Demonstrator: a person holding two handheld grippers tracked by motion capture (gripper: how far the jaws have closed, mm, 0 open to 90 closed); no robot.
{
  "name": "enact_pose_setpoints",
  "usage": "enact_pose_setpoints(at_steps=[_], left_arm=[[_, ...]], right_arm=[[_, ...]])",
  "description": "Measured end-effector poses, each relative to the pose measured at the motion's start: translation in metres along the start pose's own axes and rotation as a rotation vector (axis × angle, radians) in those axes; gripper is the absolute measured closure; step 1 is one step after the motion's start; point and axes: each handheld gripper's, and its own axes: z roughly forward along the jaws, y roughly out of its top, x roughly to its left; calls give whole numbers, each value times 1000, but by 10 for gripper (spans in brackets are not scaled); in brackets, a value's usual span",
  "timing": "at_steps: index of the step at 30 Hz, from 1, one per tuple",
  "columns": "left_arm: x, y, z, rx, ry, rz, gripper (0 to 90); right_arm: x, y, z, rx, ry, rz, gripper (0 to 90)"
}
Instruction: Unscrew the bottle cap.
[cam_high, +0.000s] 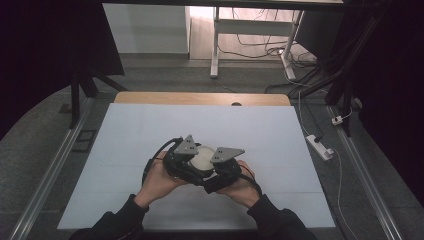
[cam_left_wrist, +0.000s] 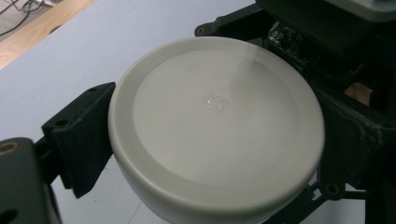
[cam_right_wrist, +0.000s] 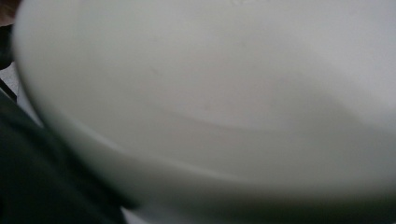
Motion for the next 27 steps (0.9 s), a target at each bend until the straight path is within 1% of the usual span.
enact_pose_setpoints(at_steps=[1, 4, 13, 18, 27], left_arm=[[0, 0, 0, -7, 1, -8, 79], [0, 1, -2, -18, -2, -14, 79], [-1, 3, -7, -27, 0, -14, 79], [0, 5, -13, -33, 14, -17, 79], [4, 5, -16, -33, 27, -25, 79]], right_arm=[[0, 0, 0, -3, 1, 2, 68], [0, 0, -1, -7, 2, 2, 68], [1, 0, 0, -6, 6, -5, 68], [3, -1, 1, 1, 12, -13, 68], [4, -1, 1, 1, 20, -18, 68]])
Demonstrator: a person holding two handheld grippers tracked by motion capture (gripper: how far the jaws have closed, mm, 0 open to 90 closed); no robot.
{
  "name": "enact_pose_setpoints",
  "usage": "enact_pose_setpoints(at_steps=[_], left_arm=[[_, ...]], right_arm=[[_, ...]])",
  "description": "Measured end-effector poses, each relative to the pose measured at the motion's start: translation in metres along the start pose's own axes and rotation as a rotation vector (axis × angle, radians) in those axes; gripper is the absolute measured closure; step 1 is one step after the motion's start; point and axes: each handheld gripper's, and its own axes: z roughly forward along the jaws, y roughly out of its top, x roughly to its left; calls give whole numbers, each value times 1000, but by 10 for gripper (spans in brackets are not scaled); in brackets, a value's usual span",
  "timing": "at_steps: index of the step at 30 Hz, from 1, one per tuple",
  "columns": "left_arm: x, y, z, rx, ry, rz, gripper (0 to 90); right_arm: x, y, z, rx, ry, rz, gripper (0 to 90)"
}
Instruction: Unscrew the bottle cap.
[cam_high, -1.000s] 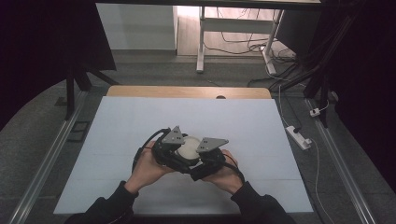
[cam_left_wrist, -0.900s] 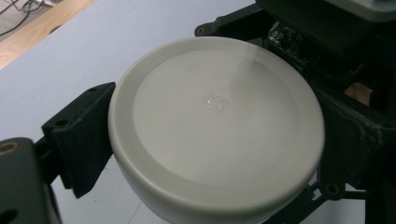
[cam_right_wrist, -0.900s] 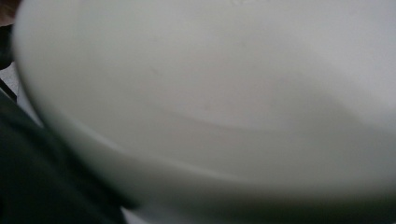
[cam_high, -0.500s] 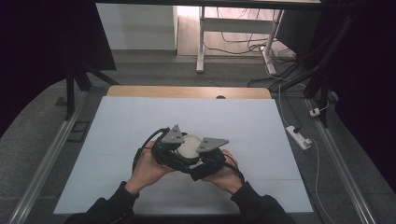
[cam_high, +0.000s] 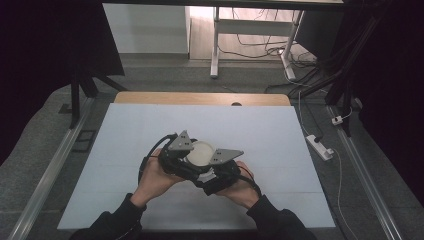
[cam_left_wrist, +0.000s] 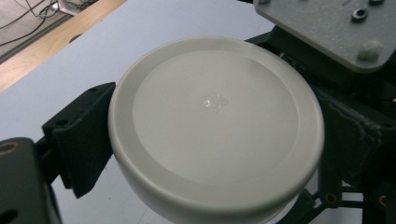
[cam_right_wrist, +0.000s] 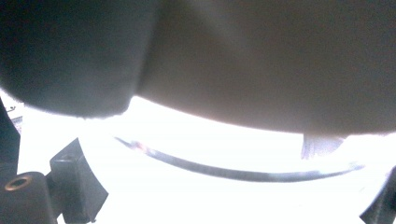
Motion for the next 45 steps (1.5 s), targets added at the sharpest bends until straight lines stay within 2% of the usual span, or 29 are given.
enact_pose_setpoints(at_steps=[17, 23, 34, 45], left_arm=[[13, -7, -15, -13, 33, -34, 79], [14, -11, -23, -30, 18, -41, 79], [7, -19, -30, -28, -15, -17, 79], [1, -32, -33, -35, -58, -34, 79]], right_arm=[[-2, -1, -3, -5, -6, 1, 68], [-7, -2, -7, -11, -23, 10, 68], [-14, -2, -14, -22, -49, 20, 68], [-23, -4, -20, -25, -80, 33, 68]])
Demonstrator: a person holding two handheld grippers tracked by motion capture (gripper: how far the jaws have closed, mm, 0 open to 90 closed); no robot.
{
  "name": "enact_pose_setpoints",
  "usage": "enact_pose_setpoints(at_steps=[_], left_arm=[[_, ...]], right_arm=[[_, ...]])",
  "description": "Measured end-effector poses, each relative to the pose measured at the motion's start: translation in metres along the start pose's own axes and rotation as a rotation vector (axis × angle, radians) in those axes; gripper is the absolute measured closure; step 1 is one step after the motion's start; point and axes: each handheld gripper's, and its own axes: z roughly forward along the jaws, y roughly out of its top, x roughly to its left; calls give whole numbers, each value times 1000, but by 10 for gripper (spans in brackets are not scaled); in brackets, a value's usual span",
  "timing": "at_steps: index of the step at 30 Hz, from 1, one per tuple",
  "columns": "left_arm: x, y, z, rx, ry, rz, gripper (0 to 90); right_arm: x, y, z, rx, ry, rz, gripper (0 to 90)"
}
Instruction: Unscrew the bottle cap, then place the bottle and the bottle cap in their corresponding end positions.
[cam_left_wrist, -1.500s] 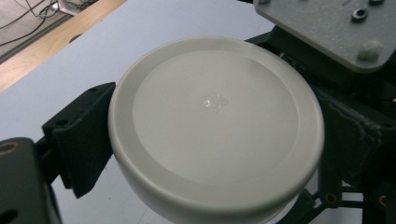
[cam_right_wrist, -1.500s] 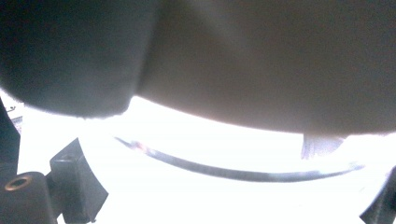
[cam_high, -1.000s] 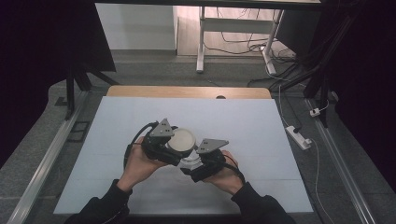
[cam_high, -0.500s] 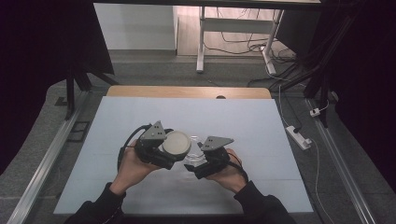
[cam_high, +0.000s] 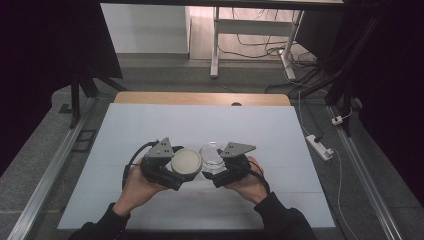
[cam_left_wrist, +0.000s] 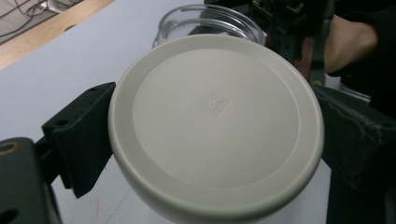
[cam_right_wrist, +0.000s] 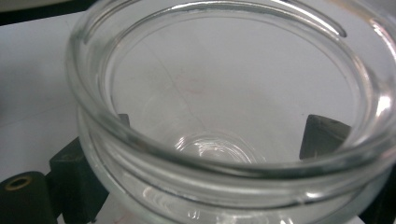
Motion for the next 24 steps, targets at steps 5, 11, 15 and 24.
enact_pose_setpoints(at_steps=[5, 11, 15, 24], left_arm=[[-4, -4, 0, -1, -7, 7, 79], [-9, -5, 0, -1, -26, 18, 79], [-11, -7, 4, 2, -45, 17, 79], [-13, -17, 16, 18, -84, 17, 79]], right_arm=[[-2, 0, -1, -1, -7, 3, 68], [-8, 1, -1, -5, -22, 10, 68], [-11, 2, -2, -7, -31, 14, 68], [-20, 3, -1, -15, -48, 29, 68]])
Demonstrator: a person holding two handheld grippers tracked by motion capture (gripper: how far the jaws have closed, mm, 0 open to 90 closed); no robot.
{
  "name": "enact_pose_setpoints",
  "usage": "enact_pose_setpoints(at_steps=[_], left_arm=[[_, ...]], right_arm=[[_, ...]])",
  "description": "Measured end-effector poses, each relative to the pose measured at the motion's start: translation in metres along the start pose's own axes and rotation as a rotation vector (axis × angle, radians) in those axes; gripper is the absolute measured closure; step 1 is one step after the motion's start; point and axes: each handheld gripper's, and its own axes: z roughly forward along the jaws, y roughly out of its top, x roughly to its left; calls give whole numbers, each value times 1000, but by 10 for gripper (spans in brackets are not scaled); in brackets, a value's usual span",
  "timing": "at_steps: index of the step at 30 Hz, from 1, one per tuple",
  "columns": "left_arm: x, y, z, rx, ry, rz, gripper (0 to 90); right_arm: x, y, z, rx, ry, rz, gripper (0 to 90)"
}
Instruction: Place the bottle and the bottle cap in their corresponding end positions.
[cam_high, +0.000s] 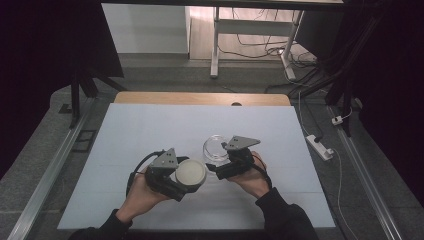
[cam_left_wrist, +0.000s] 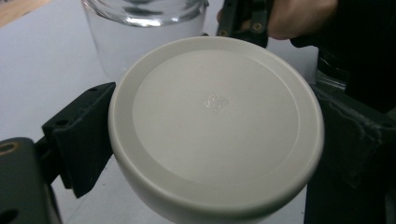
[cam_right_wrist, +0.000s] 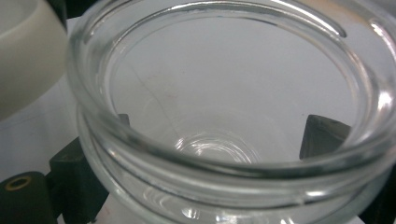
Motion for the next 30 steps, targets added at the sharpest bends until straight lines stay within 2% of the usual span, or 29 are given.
enact_pose_setpoints(at_steps=[9, 21, 30], left_arm=[[-1, -11, 12, 10, -22, 13, 79], [2, -19, 33, 19, -46, 38, 79], [8, -25, 51, 47, -37, 53, 79]], right_arm=[[-8, 4, 7, -4, -15, 10, 68], [-17, 10, 25, 0, -27, 23, 68], [-22, 13, 40, 11, -33, 24, 68]])
